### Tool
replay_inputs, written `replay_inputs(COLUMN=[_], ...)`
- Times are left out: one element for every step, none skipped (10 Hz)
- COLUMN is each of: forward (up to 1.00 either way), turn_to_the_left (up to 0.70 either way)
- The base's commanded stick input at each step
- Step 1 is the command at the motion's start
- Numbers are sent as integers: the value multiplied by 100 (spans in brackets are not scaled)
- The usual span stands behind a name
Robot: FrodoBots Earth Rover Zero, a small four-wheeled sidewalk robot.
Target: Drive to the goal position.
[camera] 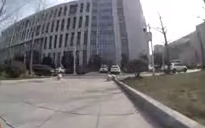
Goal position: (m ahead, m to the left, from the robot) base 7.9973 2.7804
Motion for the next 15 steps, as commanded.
replay_inputs(forward=[100,100,100,100,100,100,100,100,100,100,100,100,100,100,100], turn_to_the_left=[0,0,0,0,0,0,0,0,0,0,0,0,0,0,0])
